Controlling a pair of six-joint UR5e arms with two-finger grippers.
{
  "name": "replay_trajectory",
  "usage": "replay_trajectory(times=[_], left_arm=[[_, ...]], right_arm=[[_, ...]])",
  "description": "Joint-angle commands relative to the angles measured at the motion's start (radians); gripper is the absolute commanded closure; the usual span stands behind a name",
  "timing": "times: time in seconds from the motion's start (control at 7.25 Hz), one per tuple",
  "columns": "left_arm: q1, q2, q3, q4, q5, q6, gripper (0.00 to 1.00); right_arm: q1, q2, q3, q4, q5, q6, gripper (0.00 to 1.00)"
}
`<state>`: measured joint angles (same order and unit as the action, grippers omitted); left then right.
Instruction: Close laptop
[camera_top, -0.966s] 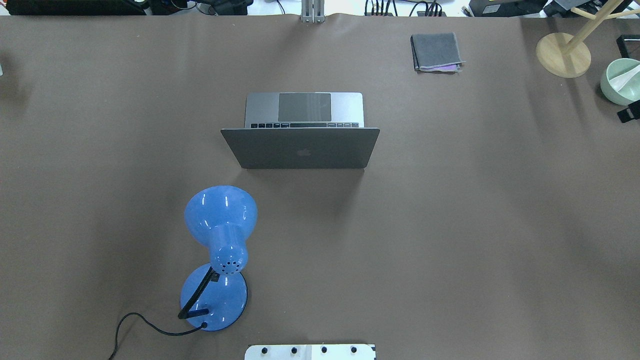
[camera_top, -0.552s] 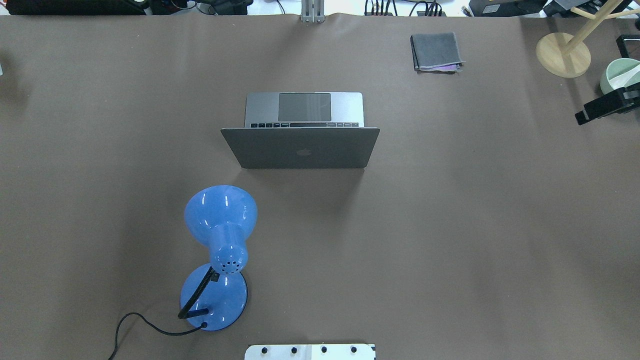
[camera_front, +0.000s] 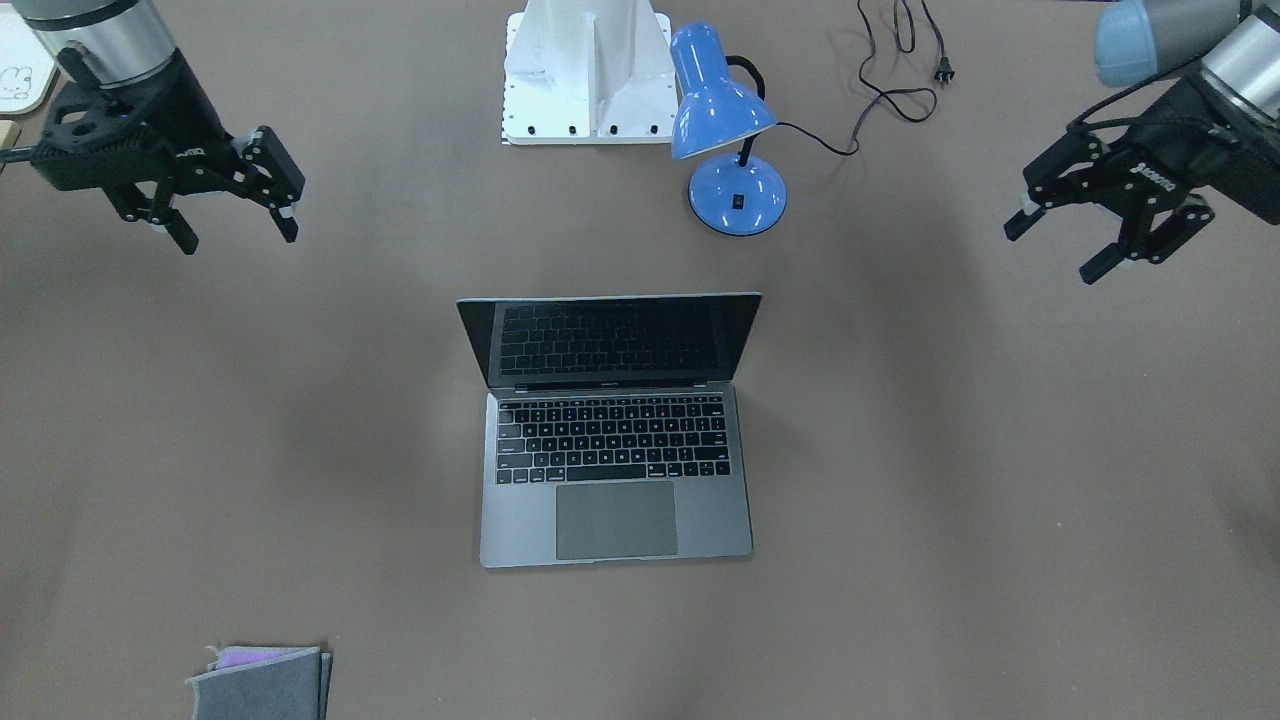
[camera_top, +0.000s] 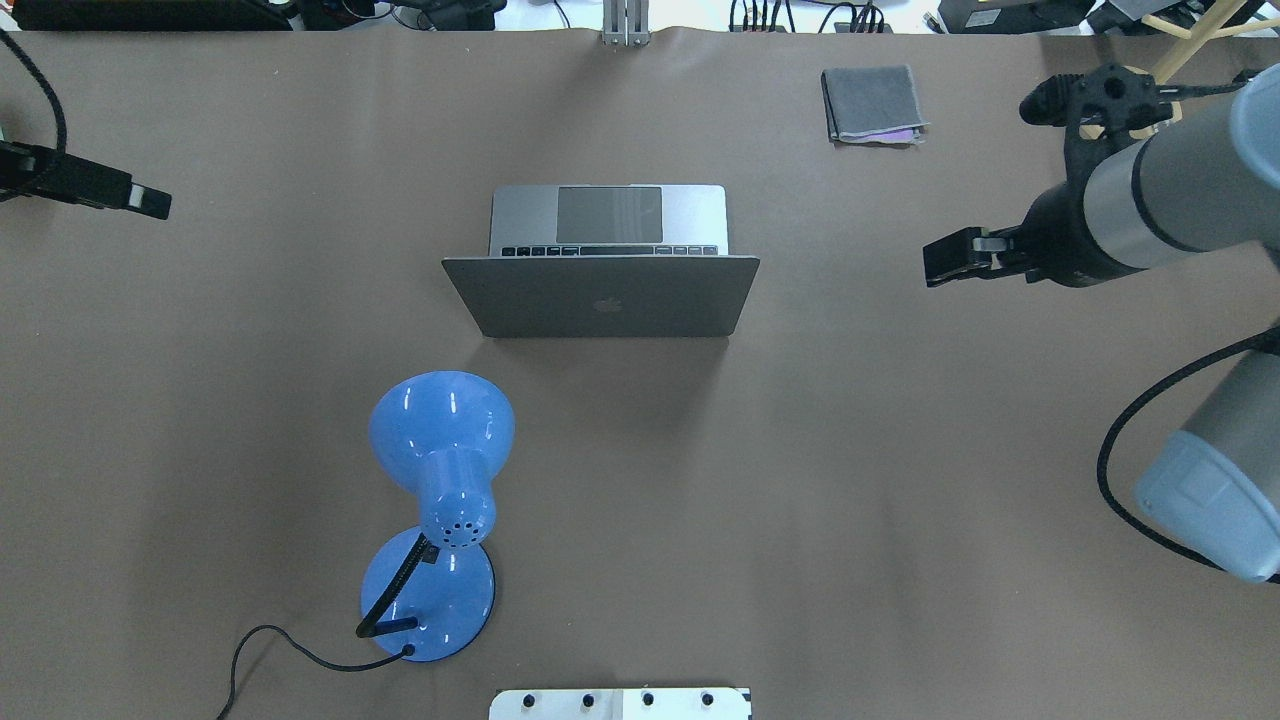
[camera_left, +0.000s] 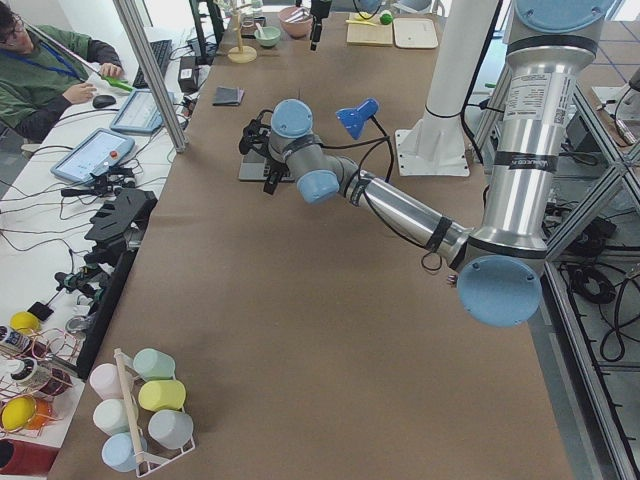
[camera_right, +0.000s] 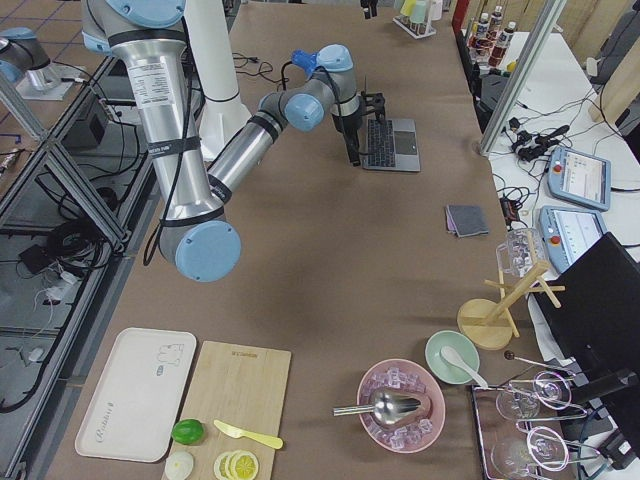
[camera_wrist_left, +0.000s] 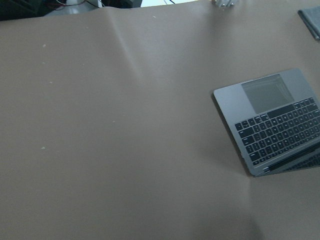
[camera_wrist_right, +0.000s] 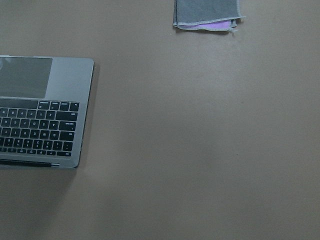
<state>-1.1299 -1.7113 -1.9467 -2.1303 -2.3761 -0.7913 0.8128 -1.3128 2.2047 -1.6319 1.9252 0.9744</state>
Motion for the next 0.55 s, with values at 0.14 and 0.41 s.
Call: replay_trajectory(times=[0.14,0.41], left_arm=[[0.151,-0.215,-0.069,0.341,0.13,-0.177,0.03],[0.225,-0.325,-0.103,0.557,0.216,-0.235,0.03]], right_arm=[[-0.079,0.087,0.0,-0.064,-0.052,0.087,0.01],[-0.156,0.164,-0.002,-0.155,-0.119,0.185,0.01]])
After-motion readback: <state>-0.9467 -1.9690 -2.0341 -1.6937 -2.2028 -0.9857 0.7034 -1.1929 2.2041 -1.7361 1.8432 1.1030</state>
